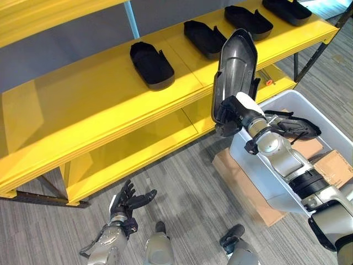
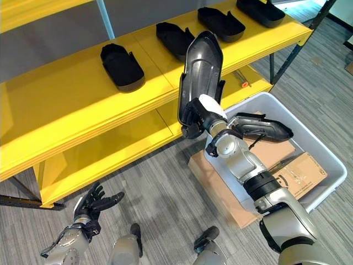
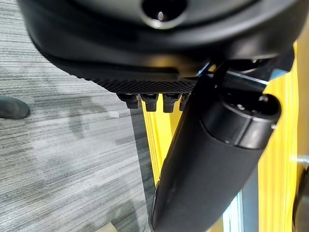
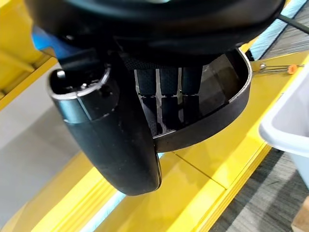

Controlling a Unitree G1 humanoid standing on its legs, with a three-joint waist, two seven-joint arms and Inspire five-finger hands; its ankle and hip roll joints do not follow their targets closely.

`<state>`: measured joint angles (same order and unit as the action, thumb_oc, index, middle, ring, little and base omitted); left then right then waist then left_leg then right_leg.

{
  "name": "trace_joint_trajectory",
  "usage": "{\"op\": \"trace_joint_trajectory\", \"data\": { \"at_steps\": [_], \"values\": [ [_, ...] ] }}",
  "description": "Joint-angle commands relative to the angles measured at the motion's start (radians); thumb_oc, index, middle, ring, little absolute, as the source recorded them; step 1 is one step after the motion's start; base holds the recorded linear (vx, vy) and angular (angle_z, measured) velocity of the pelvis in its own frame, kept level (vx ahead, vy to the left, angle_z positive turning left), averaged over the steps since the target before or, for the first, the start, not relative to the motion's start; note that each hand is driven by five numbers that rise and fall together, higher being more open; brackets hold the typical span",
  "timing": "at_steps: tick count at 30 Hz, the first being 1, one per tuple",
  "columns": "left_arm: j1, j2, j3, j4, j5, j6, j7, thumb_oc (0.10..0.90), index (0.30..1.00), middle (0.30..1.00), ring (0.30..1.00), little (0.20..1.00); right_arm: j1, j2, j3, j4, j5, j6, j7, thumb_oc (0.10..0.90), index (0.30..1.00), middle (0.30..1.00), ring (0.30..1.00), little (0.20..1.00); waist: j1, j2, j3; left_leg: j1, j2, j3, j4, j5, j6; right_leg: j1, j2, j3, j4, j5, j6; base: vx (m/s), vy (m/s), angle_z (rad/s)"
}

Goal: Move parts from the plastic box to the shelf.

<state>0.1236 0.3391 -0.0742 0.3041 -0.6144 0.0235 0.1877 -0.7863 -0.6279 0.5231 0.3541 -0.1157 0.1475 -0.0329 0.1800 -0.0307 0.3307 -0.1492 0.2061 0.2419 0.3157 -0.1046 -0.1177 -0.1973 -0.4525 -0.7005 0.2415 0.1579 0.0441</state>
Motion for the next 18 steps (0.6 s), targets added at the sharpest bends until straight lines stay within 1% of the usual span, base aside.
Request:
{"op": "trace_joint_trajectory", "data": {
  "at_steps": [1,3,4,5,6,7,8,9,10,12,13,15,16,17,18],
  "values": [
    [0.005,0.092,0.029,-0.137,0.041,-0.054,0.008,0.900,1.000,1.000,1.000,1.000,-0.175,-0.004,-0.074,-0.093,-0.046,-0.067,-0.069,0.400,0.300,0.300,0.300,0.300,0.029,-0.031,-0.044,-0.086,-0.010,-0.082,0.116,-0.095,0.037,0.190,-0.119,0.084,-0.026,0.021,0.204,0.02,0.240,0.04],
    [0.001,0.098,0.035,-0.134,0.048,-0.052,0.013,0.900,1.000,1.000,1.000,1.000,-0.160,0.002,-0.082,-0.091,-0.042,-0.066,-0.069,0.400,0.300,0.300,0.300,0.300,0.031,-0.035,-0.042,-0.098,-0.033,-0.090,0.138,-0.118,0.057,0.195,-0.131,0.099,-0.019,0.054,0.206,0.03,0.201,0.09],
    [-0.006,0.107,0.036,-0.127,0.053,-0.052,0.017,0.900,1.000,1.000,1.000,1.000,-0.132,-0.002,-0.092,-0.099,-0.045,-0.065,-0.066,0.400,0.300,0.300,0.300,0.300,0.023,-0.036,-0.046,-0.108,-0.057,-0.108,0.136,-0.123,0.077,0.192,-0.136,0.148,-0.003,0.088,0.205,0.03,0.160,0.23],
    [-0.006,0.108,0.035,-0.127,0.053,-0.052,0.017,0.900,1.000,1.000,1.000,1.000,-0.130,-0.002,-0.093,-0.100,-0.045,-0.065,-0.066,0.400,0.300,0.300,0.300,0.300,0.024,-0.037,-0.047,-0.109,-0.058,-0.107,0.136,-0.124,0.077,0.189,-0.137,0.150,-0.001,0.088,0.205,0.05,0.140,0.64],
    [-0.016,0.112,0.029,-0.120,0.057,-0.052,0.018,0.900,1.000,1.000,1.000,1.000,-0.116,-0.010,-0.098,-0.104,-0.048,-0.065,-0.063,0.400,0.300,0.300,0.300,0.300,0.010,-0.038,-0.052,-0.109,-0.074,-0.124,0.121,-0.119,0.087,0.174,-0.123,0.227,0.008,0.116,0.202,0.07,0.194,1.04],
    [-0.048,0.119,0.013,-0.093,0.070,-0.055,0.022,0.900,1.000,1.000,1.000,1.000,-0.105,-0.040,-0.105,-0.103,-0.045,-0.063,-0.061,0.400,0.300,0.300,0.300,0.300,-0.035,-0.040,-0.056,-0.099,-0.127,-0.155,0.057,-0.069,0.115,0.097,-0.041,0.415,0.032,0.112,0.165,0.12,0.279,1.06],
    [-0.063,0.112,-0.004,-0.077,0.074,-0.053,0.019,0.900,1.000,1.000,1.000,1.000,-0.092,-0.047,-0.111,-0.103,-0.037,-0.064,-0.056,0.400,0.300,0.300,0.300,0.300,-0.059,-0.040,-0.054,-0.083,-0.151,-0.166,0.020,-0.051,0.123,0.049,0.017,0.468,0.056,0.070,0.145,0.14,0.297,0.87],
    [-0.071,0.110,-0.010,-0.073,0.080,-0.050,0.014,0.900,1.000,1.000,1.000,1.000,-0.082,-0.053,-0.117,-0.100,-0.028,-0.063,-0.057,0.400,0.300,0.300,0.300,0.300,-0.070,-0.038,-0.049,-0.070,-0.166,-0.177,0.006,-0.046,0.127,0.027,0.043,0.480,0.064,0.032,0.135,0.11,0.175,1.12],
    [-0.072,0.108,-0.012,-0.072,0.088,-0.047,0.010,0.900,1.000,1.000,1.000,1.000,-0.078,-0.054,-0.119,-0.098,-0.019,-0.065,-0.057,0.400,0.300,0.300,0.300,0.300,-0.076,-0.039,-0.047,-0.062,-0.177,-0.181,-0.004,-0.042,0.131,0.012,0.055,0.471,0.059,0.017,0.128,0.09,0.101,1.34],
    [-0.082,0.102,-0.023,-0.064,0.088,-0.047,0.007,0.900,1.000,1.000,1.000,1.000,-0.097,-0.055,-0.110,-0.081,-0.005,-0.066,-0.058,0.400,0.300,0.300,0.300,0.300,-0.095,-0.043,-0.037,-0.041,-0.187,-0.189,-0.042,-0.032,0.129,-0.018,0.062,0.447,0.035,0.026,0.132,0.04,0.033,0.69],
    [-0.086,0.102,-0.024,-0.065,0.090,-0.049,0.008,0.900,1.000,1.000,1.000,1.000,-0.108,-0.054,-0.106,-0.071,-0.001,-0.067,-0.061,0.400,0.300,0.300,0.300,0.300,-0.100,-0.044,-0.030,-0.035,-0.189,-0.197,-0.049,-0.030,0.127,-0.035,0.076,0.452,0.020,0.030,0.135,0.02,-0.002,0.14],
    [-0.091,0.099,-0.030,-0.066,0.093,-0.051,0.008,0.900,1.000,1.000,1.000,1.000,-0.132,-0.055,-0.099,-0.063,0.014,-0.073,-0.064,0.400,0.300,0.300,0.300,0.300,-0.117,-0.046,-0.014,-0.015,-0.194,-0.215,-0.068,-0.028,0.124,-0.092,0.134,0.491,-0.006,0.026,0.142,0.06,-0.016,0.21],
    [-0.094,0.098,-0.031,-0.067,0.094,-0.051,0.005,0.900,1.000,1.000,1.000,1.000,-0.136,-0.061,-0.098,-0.062,0.015,-0.073,-0.063,0.400,0.300,0.300,0.300,0.300,-0.125,-0.052,-0.014,-0.013,-0.201,-0.223,-0.072,-0.023,0.123,-0.103,0.142,0.506,-0.020,0.030,0.146,0.09,-0.041,0.26],
    [-0.098,0.092,-0.037,-0.060,0.095,-0.051,0.006,0.900,1.000,1.000,1.000,1.000,-0.139,-0.068,-0.096,-0.063,0.014,-0.074,-0.062,0.400,0.300,0.300,0.300,0.300,-0.135,-0.053,-0.011,-0.003,-0.203,-0.234,-0.075,-0.028,0.119,-0.108,0.165,0.532,-0.041,0.020,0.144,0.14,-0.123,0.34],
    [-0.106,0.087,-0.046,-0.060,0.092,-0.053,0.003,0.900,1.000,1.000,1.000,1.000,-0.144,-0.079,-0.100,-0.061,0.016,-0.073,-0.061,0.400,0.300,0.300,0.300,0.300,-0.147,-0.062,-0.012,0.008,-0.209,-0.253,-0.074,-0.039,0.105,-0.119,0.179,0.571,-0.090,0.020,0.148,0.12,-0.112,0.33]
  ]
}}
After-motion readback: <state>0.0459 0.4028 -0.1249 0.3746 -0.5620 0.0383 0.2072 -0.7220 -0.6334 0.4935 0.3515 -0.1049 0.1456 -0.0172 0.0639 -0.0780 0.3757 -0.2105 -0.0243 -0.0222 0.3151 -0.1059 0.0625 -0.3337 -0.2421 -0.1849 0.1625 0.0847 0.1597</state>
